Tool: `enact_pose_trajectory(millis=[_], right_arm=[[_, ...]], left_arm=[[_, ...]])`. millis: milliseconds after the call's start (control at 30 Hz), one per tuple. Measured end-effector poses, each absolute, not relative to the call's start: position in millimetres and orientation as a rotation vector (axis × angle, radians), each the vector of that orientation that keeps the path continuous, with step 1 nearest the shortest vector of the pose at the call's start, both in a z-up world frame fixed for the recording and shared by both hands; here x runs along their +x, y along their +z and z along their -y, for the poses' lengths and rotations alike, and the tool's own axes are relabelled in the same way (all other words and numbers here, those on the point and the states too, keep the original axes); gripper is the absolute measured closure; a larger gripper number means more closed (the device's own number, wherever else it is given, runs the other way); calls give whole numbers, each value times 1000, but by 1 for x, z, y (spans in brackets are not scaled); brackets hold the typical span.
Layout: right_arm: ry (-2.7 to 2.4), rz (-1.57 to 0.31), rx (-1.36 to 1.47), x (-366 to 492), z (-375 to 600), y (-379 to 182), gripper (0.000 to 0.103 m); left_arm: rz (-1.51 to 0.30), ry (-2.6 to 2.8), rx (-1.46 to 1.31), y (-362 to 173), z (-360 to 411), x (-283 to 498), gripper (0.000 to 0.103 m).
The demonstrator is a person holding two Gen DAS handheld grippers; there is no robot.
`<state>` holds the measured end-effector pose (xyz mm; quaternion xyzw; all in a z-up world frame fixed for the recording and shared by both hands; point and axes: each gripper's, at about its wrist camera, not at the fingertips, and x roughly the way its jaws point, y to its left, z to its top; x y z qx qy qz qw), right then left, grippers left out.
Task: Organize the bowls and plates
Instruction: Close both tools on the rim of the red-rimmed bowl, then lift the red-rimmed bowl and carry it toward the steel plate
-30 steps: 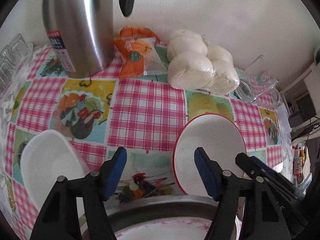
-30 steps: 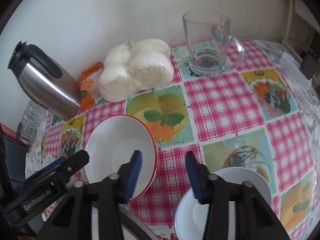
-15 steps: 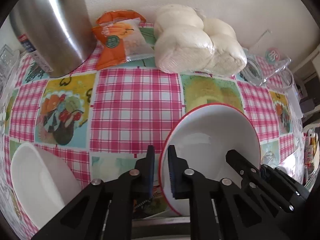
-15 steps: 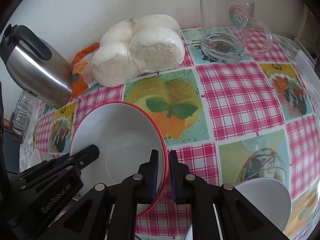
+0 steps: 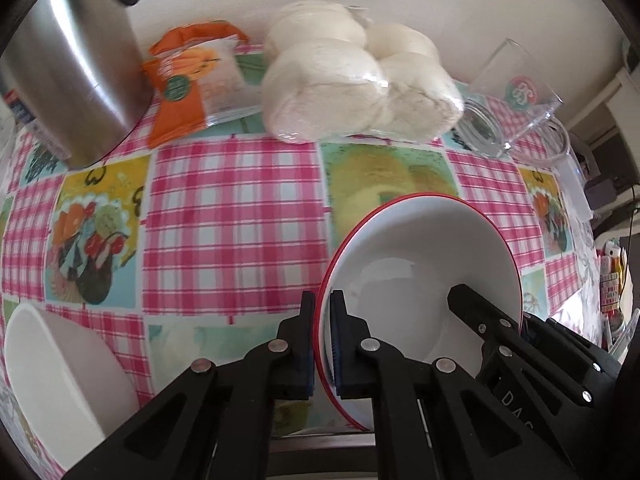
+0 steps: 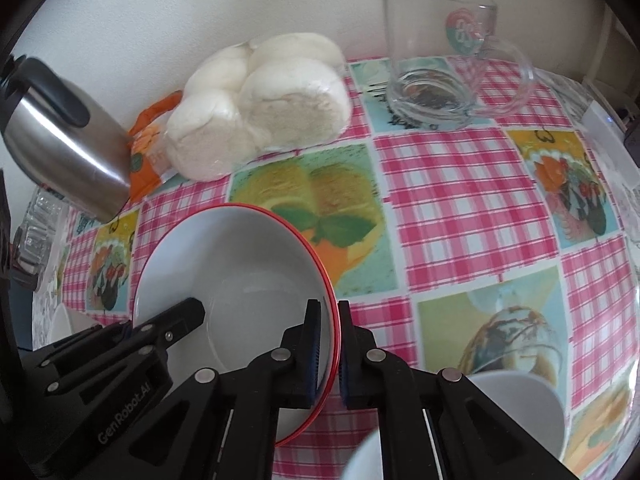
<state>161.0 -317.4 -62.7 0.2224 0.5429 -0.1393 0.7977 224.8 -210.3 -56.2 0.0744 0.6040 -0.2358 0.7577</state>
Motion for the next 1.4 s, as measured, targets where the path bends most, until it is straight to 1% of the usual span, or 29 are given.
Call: enact_pose_trajectory(millis=[267,533,900,1133,1400], right_arm=[[-318,-1133,518,150,342,-58,95],[-322,-1070,549,140,354,-38,95],[-276,-956,507,107,325,20,95],[-274,-906,453,74,290,56,95],[-255,-855,433,31,257,82,95]], left_arm=[[-1281,-563,152,-57,237,222,96],[-1213,-578,121,-34,241,217,96],[-1093,-546,79,32,190,168,96],[-1059,-551,6,57,150,132,96],[-1005,-547,-10,82,117,91,96]])
